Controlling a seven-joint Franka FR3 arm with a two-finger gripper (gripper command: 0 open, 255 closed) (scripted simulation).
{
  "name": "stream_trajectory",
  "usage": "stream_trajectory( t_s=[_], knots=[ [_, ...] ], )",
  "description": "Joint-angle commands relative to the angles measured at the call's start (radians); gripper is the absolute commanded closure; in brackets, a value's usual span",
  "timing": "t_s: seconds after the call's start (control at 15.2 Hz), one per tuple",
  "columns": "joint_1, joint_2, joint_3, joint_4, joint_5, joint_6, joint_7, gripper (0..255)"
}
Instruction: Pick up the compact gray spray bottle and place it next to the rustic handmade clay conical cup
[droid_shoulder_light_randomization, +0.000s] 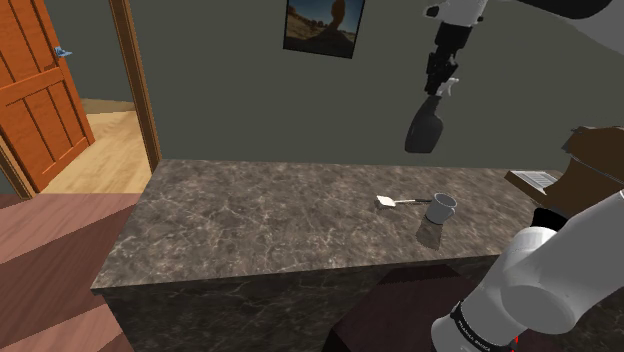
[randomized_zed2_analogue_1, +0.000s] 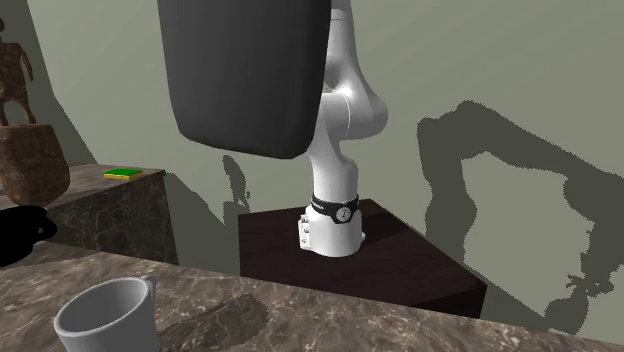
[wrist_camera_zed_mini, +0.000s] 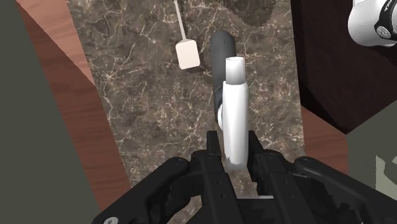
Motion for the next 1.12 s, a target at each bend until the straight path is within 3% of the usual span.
stream_trajectory(
  t_s=[0.0,0.13,0.4,1.06],
  knots=[
    [0.0,0.014,-0.002,0.039,0.004,-0.025,-0.006,255],
    [0.001,0.029,-0.005,0.078,0.009,-0.05,-0.013,255],
    [-0.032,-0.013,-0.056,0.047,-0.017,-0.045,-0.099,255],
    [-0.106,-0.038,-0.223,0.056,-0.059,-0.036,-0.345,255]
  ],
)
